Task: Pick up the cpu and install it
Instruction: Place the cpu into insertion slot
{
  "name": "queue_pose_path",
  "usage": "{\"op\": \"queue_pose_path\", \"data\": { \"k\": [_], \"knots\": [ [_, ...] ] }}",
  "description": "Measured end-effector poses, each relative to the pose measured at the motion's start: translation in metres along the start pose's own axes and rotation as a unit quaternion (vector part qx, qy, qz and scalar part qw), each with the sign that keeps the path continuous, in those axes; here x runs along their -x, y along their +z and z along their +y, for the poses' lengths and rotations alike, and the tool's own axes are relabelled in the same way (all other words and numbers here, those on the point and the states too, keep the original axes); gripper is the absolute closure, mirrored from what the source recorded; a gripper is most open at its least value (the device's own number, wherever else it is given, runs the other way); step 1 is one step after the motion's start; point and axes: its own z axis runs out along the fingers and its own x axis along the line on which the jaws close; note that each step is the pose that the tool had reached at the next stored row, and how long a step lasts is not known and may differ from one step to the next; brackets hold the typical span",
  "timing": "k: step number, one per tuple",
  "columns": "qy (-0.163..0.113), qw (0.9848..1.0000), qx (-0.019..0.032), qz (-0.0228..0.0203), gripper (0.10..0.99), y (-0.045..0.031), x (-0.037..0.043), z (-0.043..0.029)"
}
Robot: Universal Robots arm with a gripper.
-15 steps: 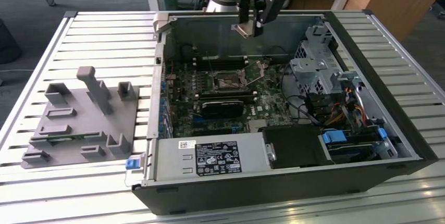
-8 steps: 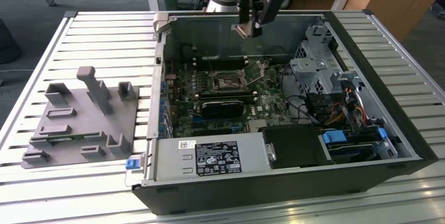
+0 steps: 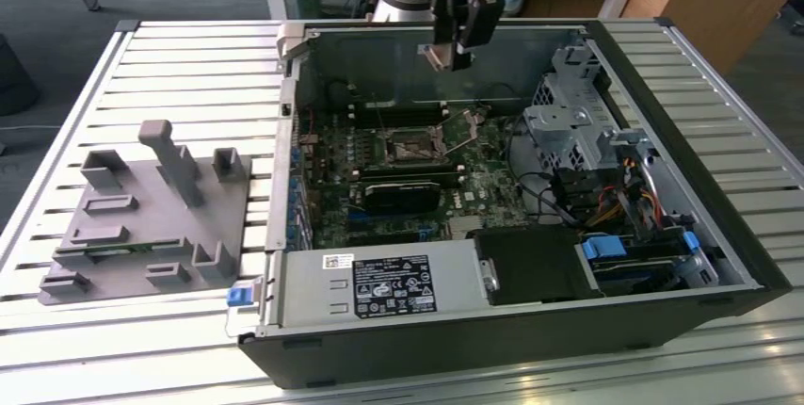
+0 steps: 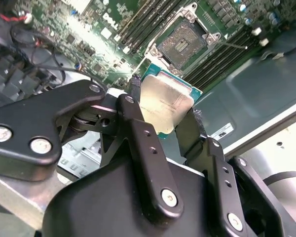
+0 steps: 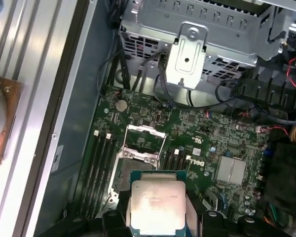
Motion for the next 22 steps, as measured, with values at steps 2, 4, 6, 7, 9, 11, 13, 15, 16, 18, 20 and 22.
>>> {"op": "queue_pose_path", "data": {
  "k": [2,4,6,7,9,11,13,15,16,18,20,22],
  "knots": [
    [0.017,0.9999,-0.0004,-0.0007,0.553,0.0009,0.0000,-0.0001],
    [0.034,0.9994,-0.0009,-0.0015,0.553,0.0018,-0.0001,-0.0001],
    [0.049,0.9988,-0.0012,-0.0022,0.553,0.0027,-0.0001,-0.0003],
    [0.057,0.9984,-0.0014,-0.0025,0.553,0.0031,-0.0002,-0.0005],
    [0.071,0.9974,-0.0018,-0.0031,0.553,0.0039,-0.0002,-0.0006],
    [0.086,0.9963,-0.0021,-0.0037,0.553,0.0047,-0.0003,-0.0007],
    [0.101,0.9948,-0.0026,-0.0045,0.553,0.0056,-0.0003,-0.0009],
    [0.112,0.9937,-0.0028,-0.0049,0.553,0.0066,-0.0009,-0.0011],
    [0.112,0.9937,-0.0028,-0.0049,0.553,0.0075,-0.0017,-0.0011],
    [0.111,0.9938,-0.0028,-0.0049,0.553,0.0098,-0.0036,-0.0016],
    [0.109,0.9940,-0.0028,-0.0048,0.553,0.0128,-0.0053,-0.0038],
    [0.106,0.9943,-0.0027,-0.0047,0.553,0.0164,-0.0064,-0.0055]
  ]
}}
